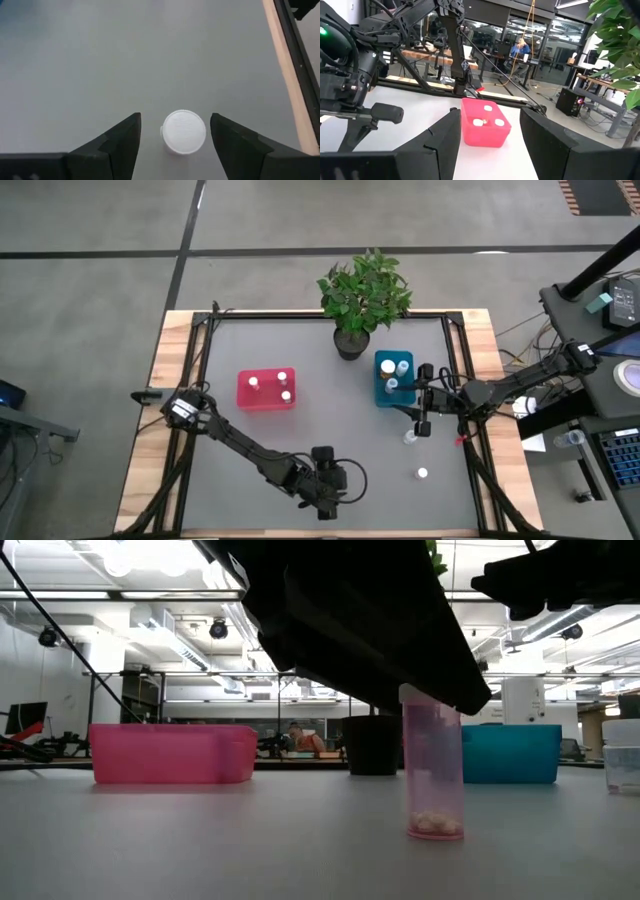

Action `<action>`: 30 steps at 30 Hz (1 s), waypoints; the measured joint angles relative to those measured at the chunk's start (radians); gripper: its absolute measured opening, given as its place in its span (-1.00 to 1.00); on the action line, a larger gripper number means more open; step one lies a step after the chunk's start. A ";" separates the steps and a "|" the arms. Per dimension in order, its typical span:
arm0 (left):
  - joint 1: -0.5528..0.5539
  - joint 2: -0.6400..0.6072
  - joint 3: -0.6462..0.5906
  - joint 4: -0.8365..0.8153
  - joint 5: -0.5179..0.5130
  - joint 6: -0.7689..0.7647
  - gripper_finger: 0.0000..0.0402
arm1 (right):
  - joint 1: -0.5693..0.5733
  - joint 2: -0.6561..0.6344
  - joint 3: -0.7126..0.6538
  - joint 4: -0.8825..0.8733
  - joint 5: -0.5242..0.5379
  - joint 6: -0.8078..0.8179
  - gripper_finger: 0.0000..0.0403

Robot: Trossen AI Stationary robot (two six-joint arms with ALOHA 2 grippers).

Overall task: Pick and place medicine bottles into bin by pill shape (circle, oval)
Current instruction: Put the small pink pill bottle into the pink bin

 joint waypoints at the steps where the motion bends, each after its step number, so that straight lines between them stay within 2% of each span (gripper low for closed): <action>1: -0.002 0.000 0.000 0.000 -0.006 0.000 0.09 | 0.000 0.000 0.000 0.000 0.000 0.000 -0.05; 8: -0.013 0.000 0.000 0.000 -0.053 0.000 0.05 | 0.000 0.000 0.000 0.000 0.000 0.000 -0.05; 17: -0.016 0.000 0.000 0.000 -0.062 0.000 -0.37 | 0.000 0.000 0.000 0.000 0.000 0.000 -0.05; 21: -0.016 0.000 0.000 0.000 -0.062 -0.001 -0.49 | 0.000 0.000 0.000 0.000 0.000 0.000 -0.05; 30: -0.016 -0.015 0.000 -0.029 -0.074 0.005 -0.50 | 0.000 0.000 0.000 0.000 0.000 0.000 -0.05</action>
